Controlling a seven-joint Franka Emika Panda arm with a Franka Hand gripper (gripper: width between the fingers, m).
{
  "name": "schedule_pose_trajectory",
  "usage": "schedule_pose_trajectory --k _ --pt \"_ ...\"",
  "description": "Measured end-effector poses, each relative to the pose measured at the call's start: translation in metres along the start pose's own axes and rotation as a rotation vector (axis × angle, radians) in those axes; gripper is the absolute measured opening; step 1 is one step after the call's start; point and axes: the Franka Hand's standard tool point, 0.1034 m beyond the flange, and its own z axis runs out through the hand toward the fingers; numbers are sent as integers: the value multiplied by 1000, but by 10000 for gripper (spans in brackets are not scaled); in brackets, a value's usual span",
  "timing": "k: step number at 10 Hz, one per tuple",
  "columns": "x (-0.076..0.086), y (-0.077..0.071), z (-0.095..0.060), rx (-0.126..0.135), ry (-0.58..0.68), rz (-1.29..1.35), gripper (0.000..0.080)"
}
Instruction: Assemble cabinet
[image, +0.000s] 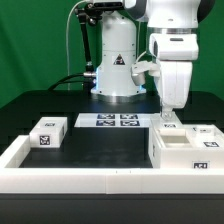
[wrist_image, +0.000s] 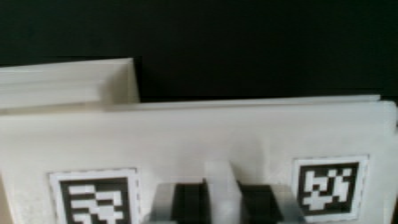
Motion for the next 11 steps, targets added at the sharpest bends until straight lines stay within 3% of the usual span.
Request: schedule_pose_trajectory --k 2,6,8,11 --pt "0 11 -1 0 0 2 70" --pt "0 12 -1 -2 0 3 70" --pt "0 34 -5 3 -2 -39 70" --pt "0 55 -3 -14 8 -36 70"
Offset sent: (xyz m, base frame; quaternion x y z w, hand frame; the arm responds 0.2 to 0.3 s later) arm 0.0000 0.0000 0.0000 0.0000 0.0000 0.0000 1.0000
